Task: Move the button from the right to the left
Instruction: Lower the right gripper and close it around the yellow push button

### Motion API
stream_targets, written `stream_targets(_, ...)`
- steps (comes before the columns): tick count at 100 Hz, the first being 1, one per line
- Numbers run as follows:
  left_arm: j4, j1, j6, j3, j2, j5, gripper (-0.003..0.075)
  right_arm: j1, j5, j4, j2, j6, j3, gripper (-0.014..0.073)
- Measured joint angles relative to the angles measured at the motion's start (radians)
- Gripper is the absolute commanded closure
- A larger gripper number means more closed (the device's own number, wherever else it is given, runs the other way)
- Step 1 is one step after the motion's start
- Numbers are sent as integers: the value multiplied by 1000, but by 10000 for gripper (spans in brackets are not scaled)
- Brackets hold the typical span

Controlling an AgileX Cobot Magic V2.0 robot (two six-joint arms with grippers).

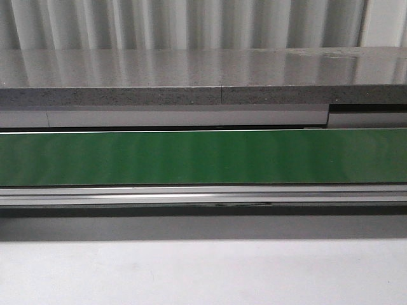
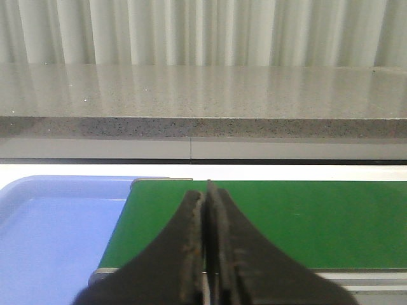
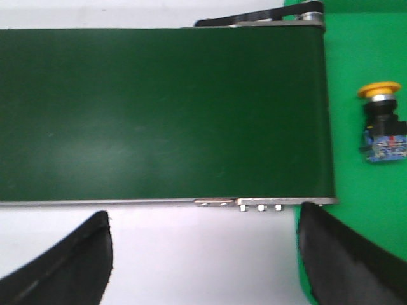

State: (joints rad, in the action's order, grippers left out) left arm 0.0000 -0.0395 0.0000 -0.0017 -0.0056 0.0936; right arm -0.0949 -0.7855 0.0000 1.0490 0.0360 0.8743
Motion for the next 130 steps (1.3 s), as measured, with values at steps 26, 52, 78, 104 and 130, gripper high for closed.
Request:
stream_targets(26, 0, 0, 0, 0, 0, 0, 740, -208, 71, -22, 132, 34, 43, 1)
stream_targets(52, 0, 0, 0, 0, 0, 0, 740, -359, 89, -27, 332, 40, 133, 1)
stream_targets(78, 0, 0, 0, 0, 0, 0, 740, -381, 100, -29, 556, 40, 244, 1)
stream_targets(104, 0, 0, 0, 0, 0, 0, 740, -381, 35, -29, 730, 44, 349, 1)
stream_targets(130, 0, 0, 0, 0, 0, 0, 740, -394, 25, -29, 797, 60, 363, 1)
